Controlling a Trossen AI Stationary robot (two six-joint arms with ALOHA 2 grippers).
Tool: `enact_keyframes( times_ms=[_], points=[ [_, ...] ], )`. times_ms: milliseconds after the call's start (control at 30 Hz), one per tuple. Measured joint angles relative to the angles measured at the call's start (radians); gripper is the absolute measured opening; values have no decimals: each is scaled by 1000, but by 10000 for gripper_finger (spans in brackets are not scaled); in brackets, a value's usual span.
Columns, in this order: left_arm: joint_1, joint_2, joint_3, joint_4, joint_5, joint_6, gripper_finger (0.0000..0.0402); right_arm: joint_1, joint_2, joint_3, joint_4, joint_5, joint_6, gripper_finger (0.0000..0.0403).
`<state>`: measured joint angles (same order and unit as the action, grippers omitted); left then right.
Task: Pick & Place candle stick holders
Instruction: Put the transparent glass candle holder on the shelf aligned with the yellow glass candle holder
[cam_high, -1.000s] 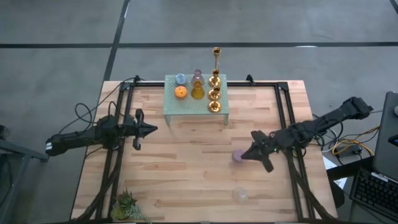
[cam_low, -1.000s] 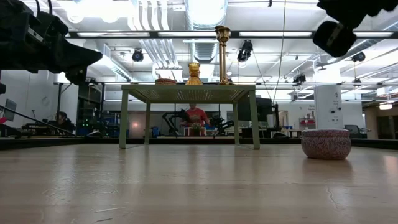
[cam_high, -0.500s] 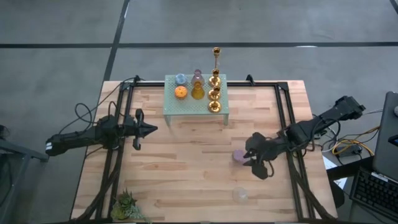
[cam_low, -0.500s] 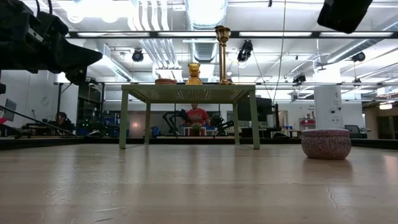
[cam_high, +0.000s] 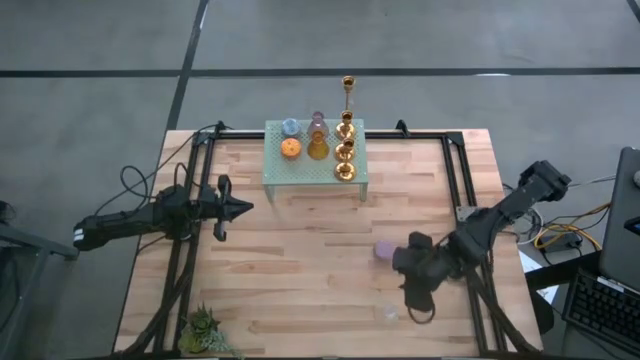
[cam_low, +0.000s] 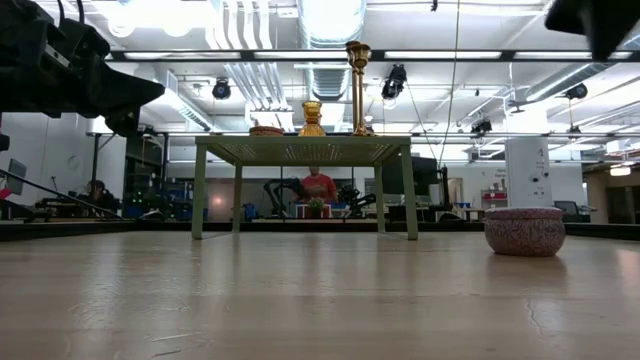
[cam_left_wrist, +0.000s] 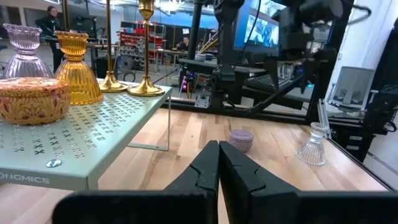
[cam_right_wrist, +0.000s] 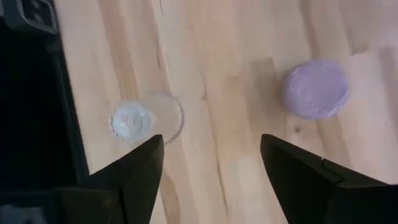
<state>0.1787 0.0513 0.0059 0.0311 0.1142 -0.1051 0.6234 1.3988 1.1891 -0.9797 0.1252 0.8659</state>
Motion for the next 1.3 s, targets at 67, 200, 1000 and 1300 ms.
enact_keyframes(
  times_ms=[67, 200, 1000, 1300],
  points=[
    [0, 0, 0, 0, 0, 0, 14, 38, 29, -6, -1, 5, 33, 265],
    [0, 0, 0, 0, 0, 0, 14, 111, 89, -21, 47, 8, 104, 264],
    [0, 0, 0, 0, 0, 0, 14, 263, 329, -94, 400, 253, 172, 234],
    [0, 0, 0, 1, 0, 0, 14, 263, 325, -126, 468, 274, 159, 186]
  ],
)
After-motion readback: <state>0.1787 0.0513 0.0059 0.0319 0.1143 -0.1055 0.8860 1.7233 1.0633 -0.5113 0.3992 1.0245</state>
